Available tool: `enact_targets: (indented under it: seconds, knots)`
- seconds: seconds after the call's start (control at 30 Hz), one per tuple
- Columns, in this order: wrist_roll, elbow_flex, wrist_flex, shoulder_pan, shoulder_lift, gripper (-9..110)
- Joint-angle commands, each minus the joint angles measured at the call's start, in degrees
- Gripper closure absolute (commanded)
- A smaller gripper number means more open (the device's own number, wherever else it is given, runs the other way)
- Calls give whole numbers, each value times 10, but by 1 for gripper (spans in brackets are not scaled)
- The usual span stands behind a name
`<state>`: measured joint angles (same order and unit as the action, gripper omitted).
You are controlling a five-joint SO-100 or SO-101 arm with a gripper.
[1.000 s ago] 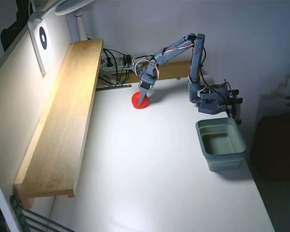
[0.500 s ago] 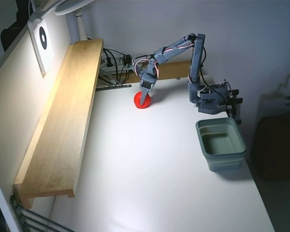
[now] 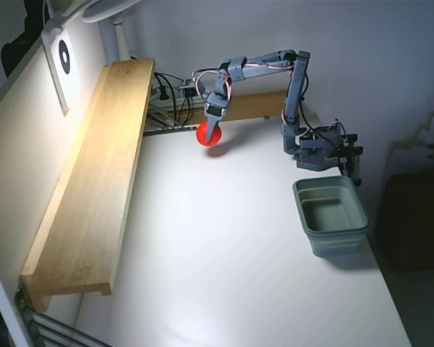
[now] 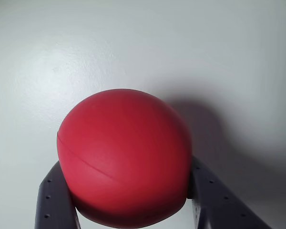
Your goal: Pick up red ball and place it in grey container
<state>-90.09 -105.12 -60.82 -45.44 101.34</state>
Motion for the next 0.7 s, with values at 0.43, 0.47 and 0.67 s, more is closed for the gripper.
enact_targets:
  seconds: [0.43,0.47,0.67]
  knots:
    - [1,307,-237,-7,-23,78]
    - [1,329,-253,-7,-30,78]
    - [1,446,-331,-7,-69,78]
